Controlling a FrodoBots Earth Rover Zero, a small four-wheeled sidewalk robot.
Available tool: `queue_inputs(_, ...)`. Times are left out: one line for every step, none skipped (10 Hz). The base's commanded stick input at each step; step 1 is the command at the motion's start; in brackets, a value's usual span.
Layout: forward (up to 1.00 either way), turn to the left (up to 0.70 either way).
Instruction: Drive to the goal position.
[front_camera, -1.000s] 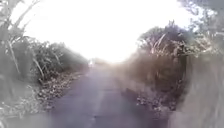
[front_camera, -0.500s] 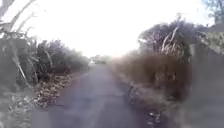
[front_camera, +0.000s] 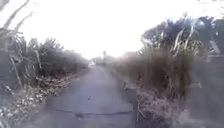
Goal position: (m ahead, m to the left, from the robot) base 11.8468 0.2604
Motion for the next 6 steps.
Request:
queue_inputs(1.00, 0.00)
queue_inputs(1.00, 0.00)
queue_inputs(1.00, 0.00)
queue_inputs(1.00, 0.00)
queue_inputs(1.00, 0.00)
queue_inputs(1.00, 0.00)
